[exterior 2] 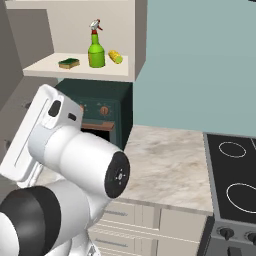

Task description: Pick the sponge and spray from the cabinet and place them on the counter.

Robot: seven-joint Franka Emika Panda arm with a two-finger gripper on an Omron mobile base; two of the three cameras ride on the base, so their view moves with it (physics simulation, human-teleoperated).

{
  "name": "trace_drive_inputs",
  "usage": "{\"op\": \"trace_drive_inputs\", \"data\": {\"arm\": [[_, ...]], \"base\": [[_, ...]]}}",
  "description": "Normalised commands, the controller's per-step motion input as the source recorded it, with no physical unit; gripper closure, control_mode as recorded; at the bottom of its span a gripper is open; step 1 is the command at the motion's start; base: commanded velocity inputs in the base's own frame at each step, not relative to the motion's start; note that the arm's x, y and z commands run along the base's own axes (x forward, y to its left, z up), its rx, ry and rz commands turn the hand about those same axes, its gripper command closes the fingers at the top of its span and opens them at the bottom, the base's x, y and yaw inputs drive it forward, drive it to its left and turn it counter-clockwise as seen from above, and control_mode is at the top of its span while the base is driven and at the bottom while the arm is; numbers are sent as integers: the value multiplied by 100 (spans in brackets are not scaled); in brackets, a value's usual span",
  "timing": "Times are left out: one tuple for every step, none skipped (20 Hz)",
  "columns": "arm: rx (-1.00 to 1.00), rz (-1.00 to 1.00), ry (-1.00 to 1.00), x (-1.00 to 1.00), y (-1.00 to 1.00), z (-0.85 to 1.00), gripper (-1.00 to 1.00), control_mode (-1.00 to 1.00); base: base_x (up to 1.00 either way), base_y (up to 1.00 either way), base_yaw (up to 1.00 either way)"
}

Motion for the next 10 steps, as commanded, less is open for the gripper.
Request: {"op": "trace_drive_inputs", "data": {"arm": [[6, -5, -1, 43, 0, 0, -100, -100], [3, -8, 0, 44, 0, 0, -100, -100], [3, -10, 0, 44, 0, 0, -100, -100], [3, -13, 0, 47, 0, 0, -100, -100], [3, -15, 0, 44, 0, 0, -100, -100], [3, -17, 0, 44, 0, 0, -100, -100], [3, -19, 0, 42, 2, 0, -100, -100], [3, -21, 0, 38, 2, 0, -100, -100], [1, -22, 0, 33, 6, 0, -100, -100], [2, -23, 0, 29, 2, 0, -100, -100]], "base": [[0, 0, 0], [0, 0, 0], [0, 0, 0], [0, 0, 0], [0, 0, 0], [0, 0, 0], [0, 0, 0], [0, 0, 0], [0, 0, 0], [0, 0, 0]]}}
